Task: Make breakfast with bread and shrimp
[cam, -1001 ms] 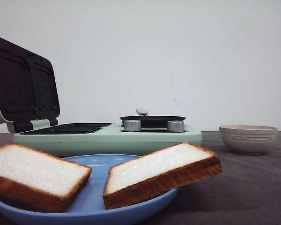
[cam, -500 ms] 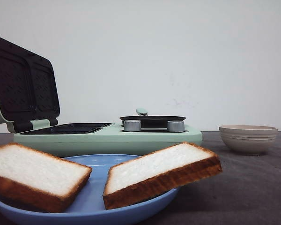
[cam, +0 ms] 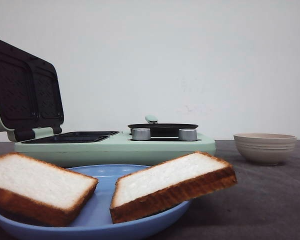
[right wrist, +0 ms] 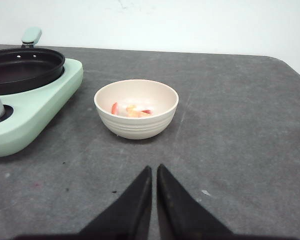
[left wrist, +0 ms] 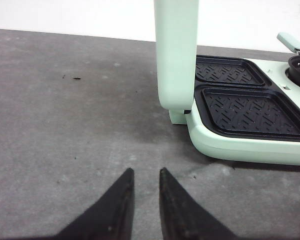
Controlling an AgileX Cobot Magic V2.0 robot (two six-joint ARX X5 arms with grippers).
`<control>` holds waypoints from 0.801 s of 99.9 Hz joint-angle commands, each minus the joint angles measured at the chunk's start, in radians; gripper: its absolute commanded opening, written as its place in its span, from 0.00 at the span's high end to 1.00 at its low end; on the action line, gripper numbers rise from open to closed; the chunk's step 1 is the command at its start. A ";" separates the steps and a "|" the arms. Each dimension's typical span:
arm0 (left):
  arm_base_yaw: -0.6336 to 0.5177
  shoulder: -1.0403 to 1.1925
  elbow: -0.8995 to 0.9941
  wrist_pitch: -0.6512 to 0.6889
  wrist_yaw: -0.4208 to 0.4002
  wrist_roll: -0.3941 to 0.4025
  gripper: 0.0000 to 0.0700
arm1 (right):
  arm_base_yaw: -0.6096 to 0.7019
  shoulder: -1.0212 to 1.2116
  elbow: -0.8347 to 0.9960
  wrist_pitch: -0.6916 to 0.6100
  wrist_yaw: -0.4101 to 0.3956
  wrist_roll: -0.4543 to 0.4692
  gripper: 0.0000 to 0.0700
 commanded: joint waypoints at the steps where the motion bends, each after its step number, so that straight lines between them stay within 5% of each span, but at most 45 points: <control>1: 0.000 -0.001 -0.018 -0.003 -0.004 0.032 1.00 | 0.000 0.001 -0.003 0.007 0.001 -0.010 0.99; 80: 0.000 -0.001 -0.018 -0.002 -0.006 0.065 1.00 | 0.000 0.001 -0.003 0.007 0.000 0.001 0.99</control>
